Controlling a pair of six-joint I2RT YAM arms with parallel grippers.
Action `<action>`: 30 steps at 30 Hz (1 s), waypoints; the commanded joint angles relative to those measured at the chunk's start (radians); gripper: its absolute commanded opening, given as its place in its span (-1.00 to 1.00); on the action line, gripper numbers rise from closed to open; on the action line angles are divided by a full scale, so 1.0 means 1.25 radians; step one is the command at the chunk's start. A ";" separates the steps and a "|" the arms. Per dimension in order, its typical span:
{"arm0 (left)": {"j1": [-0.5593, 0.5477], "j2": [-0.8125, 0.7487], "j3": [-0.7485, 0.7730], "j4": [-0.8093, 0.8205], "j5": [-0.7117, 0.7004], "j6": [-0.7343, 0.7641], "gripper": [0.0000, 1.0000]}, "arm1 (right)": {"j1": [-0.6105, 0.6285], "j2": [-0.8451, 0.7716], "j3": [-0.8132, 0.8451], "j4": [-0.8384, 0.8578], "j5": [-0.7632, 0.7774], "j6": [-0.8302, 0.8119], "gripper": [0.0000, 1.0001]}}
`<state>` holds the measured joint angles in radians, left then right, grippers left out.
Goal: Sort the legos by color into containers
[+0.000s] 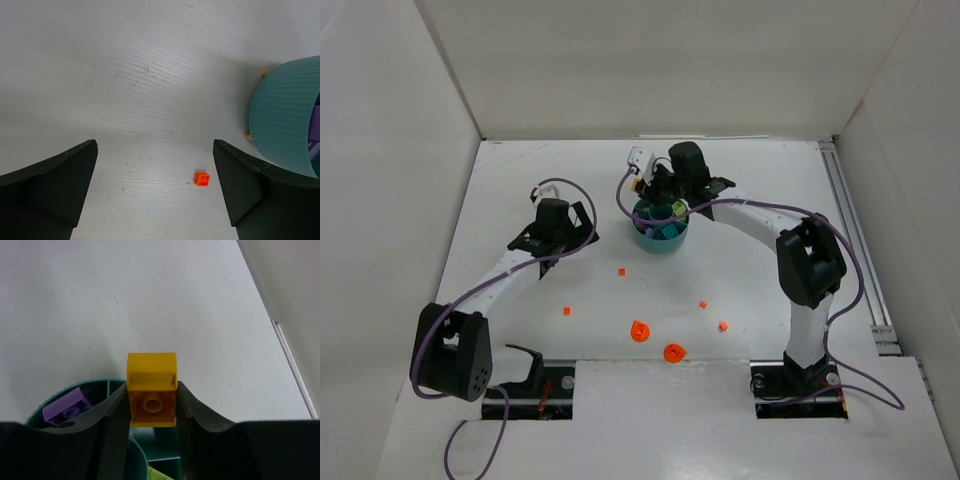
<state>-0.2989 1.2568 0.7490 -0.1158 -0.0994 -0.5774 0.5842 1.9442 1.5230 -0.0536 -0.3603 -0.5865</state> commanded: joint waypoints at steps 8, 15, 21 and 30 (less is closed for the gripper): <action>0.005 0.041 0.050 0.035 0.021 0.019 1.00 | 0.006 -0.026 -0.018 0.043 -0.010 0.010 -0.25; 0.005 0.049 0.050 0.035 0.028 0.019 1.00 | 0.006 -0.026 -0.040 0.043 -0.025 0.018 -0.07; 0.005 0.041 0.050 0.035 0.028 0.019 1.00 | 0.006 -0.041 -0.040 0.043 -0.041 0.025 0.17; -0.003 0.009 0.034 0.035 0.072 0.036 1.00 | 0.006 -0.105 -0.048 0.050 -0.039 0.025 0.28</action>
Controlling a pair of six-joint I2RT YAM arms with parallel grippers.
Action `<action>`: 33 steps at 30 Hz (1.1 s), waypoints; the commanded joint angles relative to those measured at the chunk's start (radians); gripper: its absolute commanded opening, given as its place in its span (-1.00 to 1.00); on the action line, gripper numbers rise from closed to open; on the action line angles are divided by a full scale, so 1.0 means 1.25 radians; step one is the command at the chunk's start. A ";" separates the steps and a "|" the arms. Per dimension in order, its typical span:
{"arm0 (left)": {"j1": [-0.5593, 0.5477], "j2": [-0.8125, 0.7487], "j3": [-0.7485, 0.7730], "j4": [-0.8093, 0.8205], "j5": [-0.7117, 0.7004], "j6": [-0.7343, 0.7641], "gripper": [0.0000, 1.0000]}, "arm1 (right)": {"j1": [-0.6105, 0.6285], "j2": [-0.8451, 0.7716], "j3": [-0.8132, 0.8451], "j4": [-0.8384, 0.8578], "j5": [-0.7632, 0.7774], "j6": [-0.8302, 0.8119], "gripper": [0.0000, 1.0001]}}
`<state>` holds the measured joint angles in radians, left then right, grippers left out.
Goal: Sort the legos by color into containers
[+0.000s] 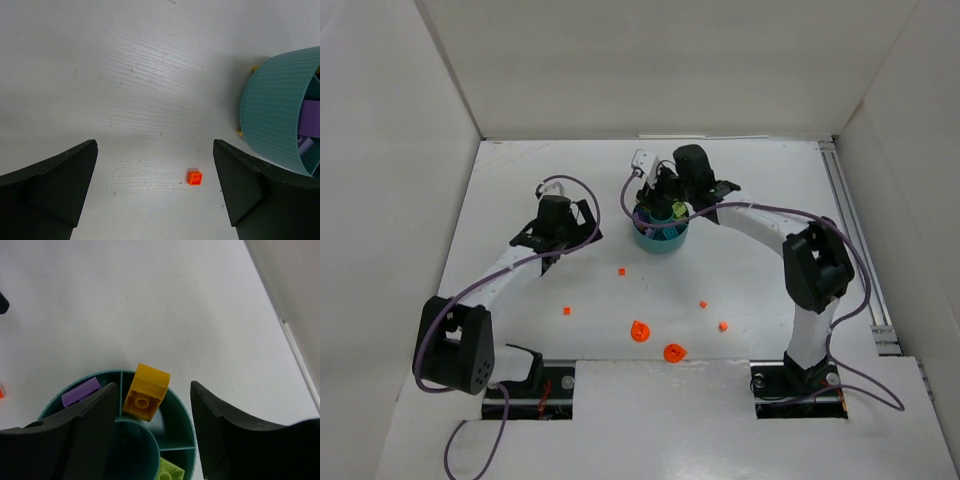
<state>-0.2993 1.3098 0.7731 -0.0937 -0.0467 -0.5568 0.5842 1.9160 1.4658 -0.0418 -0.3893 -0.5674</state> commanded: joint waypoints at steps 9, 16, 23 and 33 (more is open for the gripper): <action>-0.118 0.010 0.006 0.025 0.021 0.054 0.84 | -0.011 -0.319 -0.122 0.091 0.188 0.108 0.98; -0.197 0.036 -0.009 0.048 0.029 0.054 0.53 | -0.087 -0.590 -0.366 0.091 0.320 0.221 0.98; -0.251 0.122 0.012 0.037 -0.025 0.029 0.12 | -0.142 -0.741 -0.494 0.059 0.320 0.231 0.98; -0.286 0.139 -0.011 0.057 -0.050 -0.025 -0.15 | -0.181 -0.796 -0.539 -0.001 0.345 0.231 0.98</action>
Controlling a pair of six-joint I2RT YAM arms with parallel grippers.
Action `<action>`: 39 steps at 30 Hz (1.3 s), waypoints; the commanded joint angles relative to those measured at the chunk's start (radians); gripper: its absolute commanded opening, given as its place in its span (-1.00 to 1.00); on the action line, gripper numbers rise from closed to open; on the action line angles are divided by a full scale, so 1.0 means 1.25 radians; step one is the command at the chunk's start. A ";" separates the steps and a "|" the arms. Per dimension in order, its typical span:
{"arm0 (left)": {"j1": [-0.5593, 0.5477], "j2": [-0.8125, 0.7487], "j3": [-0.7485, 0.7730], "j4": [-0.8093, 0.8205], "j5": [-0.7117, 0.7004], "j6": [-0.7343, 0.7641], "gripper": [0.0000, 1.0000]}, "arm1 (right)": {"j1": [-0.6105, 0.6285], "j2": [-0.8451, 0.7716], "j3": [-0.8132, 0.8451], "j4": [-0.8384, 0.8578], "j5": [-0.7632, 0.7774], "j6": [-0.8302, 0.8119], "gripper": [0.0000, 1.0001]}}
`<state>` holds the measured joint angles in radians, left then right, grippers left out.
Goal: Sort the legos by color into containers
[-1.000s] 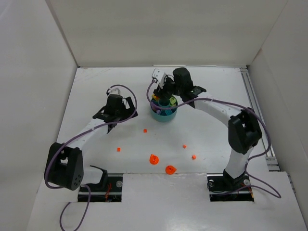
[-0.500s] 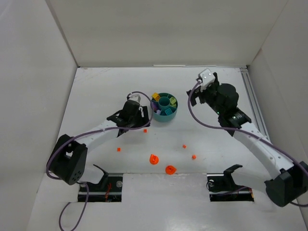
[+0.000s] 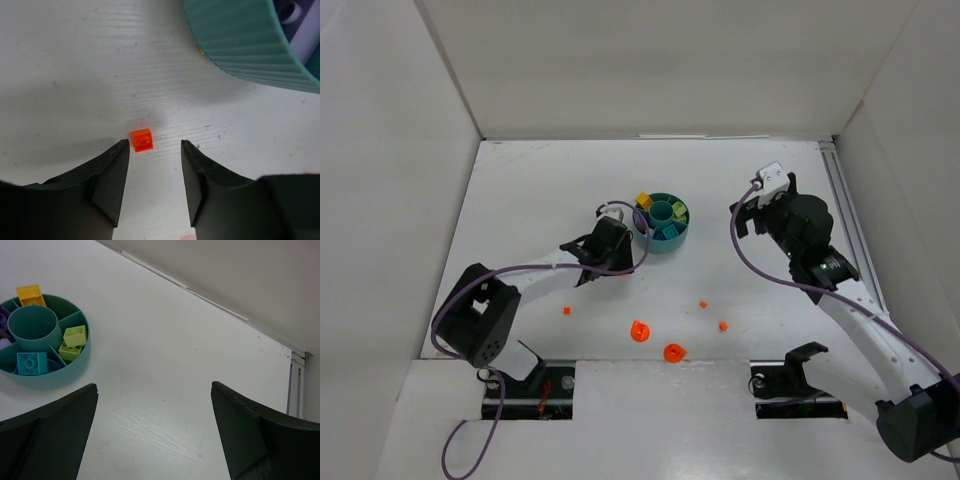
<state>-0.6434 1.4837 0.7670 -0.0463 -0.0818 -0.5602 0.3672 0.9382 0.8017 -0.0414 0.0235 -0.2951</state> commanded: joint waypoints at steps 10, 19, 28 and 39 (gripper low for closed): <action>-0.042 0.067 0.031 -0.064 -0.123 -0.078 -0.28 | -0.042 -0.039 -0.023 -0.016 0.007 0.005 0.98; -0.082 0.090 0.054 -0.115 -0.159 -0.115 -0.63 | -0.057 -0.046 -0.030 -0.023 0.007 -0.002 0.98; -0.098 0.031 0.114 -0.145 -0.186 -0.108 -0.86 | -0.064 -0.063 -0.038 -0.023 0.000 -0.002 0.98; -0.098 0.007 0.350 -0.089 -0.179 0.071 -0.76 | -0.103 -0.078 -0.061 -0.023 -0.010 -0.009 0.98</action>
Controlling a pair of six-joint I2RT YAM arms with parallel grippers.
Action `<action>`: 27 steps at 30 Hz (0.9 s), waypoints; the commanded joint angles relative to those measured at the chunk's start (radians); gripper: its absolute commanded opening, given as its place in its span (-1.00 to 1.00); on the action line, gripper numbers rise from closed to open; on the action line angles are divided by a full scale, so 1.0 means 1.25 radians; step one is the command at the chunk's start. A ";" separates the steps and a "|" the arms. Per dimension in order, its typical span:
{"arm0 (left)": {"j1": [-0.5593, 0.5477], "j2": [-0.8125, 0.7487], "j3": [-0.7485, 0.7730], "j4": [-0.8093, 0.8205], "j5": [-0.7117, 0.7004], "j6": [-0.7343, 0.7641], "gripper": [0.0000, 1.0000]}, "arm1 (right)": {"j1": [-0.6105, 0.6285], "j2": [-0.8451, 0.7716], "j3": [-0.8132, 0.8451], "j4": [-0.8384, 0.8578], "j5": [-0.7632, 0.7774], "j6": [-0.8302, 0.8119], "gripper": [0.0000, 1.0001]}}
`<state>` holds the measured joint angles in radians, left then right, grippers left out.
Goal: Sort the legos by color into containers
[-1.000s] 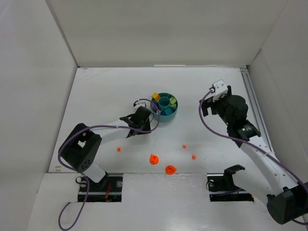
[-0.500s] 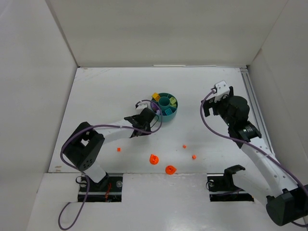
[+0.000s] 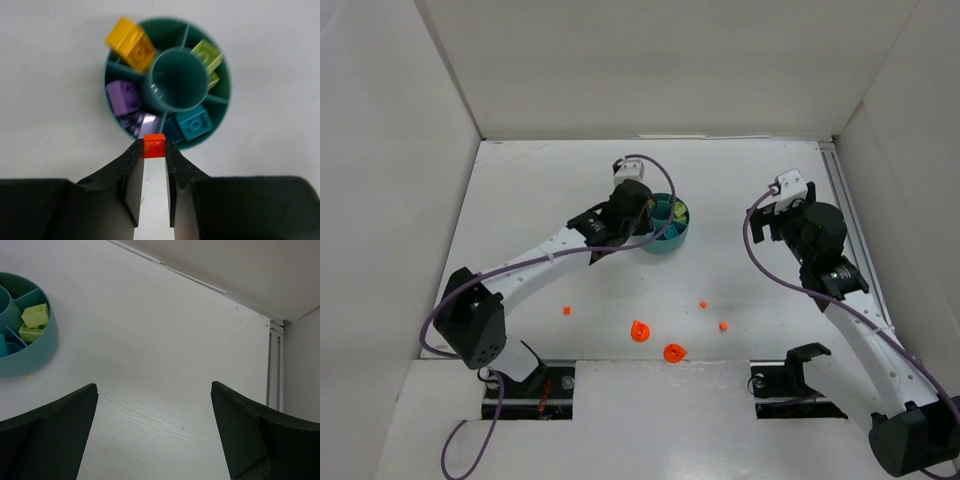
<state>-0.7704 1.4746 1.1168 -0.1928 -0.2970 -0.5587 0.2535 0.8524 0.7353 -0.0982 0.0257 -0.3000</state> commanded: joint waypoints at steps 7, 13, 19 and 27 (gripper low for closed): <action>0.030 0.146 0.216 0.028 0.036 0.105 -0.76 | -0.027 0.015 -0.008 0.022 -0.038 0.002 0.98; 0.030 0.206 0.269 0.028 0.045 0.129 -0.60 | -0.035 0.031 -0.015 0.015 -0.054 0.002 0.98; 0.030 0.195 0.274 0.012 0.062 0.129 0.01 | -0.035 0.024 -0.023 0.015 -0.114 0.002 0.98; 0.030 0.038 0.138 0.028 0.042 0.110 1.00 | 0.096 -0.017 -0.015 -0.044 -0.192 -0.078 0.98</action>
<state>-0.7330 1.6714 1.3506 -0.1719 -0.2165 -0.4061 0.2958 0.8558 0.7033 -0.1322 -0.1452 -0.3470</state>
